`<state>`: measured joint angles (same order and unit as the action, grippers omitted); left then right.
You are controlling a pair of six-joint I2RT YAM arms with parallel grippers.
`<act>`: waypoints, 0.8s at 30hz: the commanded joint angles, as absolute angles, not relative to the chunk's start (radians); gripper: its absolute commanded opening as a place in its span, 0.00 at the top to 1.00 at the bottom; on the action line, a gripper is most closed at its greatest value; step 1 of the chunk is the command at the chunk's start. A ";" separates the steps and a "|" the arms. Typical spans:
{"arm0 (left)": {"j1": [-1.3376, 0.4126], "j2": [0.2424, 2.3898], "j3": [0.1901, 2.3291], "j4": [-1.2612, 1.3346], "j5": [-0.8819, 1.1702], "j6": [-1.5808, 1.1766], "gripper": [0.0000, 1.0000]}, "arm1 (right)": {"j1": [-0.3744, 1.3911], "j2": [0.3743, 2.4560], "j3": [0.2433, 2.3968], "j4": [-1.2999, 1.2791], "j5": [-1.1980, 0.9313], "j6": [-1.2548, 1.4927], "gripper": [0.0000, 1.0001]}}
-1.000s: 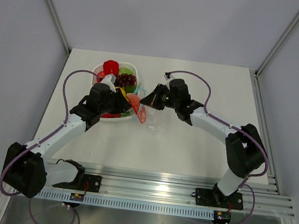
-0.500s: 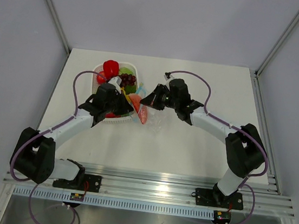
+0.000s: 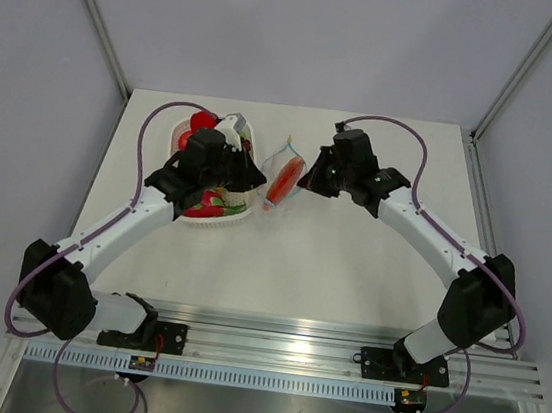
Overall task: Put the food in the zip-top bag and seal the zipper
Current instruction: Adjust the zipper food storage bag at the center of the board.
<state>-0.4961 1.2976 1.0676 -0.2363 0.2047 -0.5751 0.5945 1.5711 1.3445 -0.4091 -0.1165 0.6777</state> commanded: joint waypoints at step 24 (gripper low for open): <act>-0.627 1.640 1.178 -0.176 0.282 -0.569 1.00 | 0.563 1.543 1.244 -0.537 0.046 0.545 1.00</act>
<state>-0.6052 1.5280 1.2324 -0.2092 0.2401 -0.5655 0.5636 1.4242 1.2919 -0.5465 0.0193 0.5632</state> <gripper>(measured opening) 0.009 0.011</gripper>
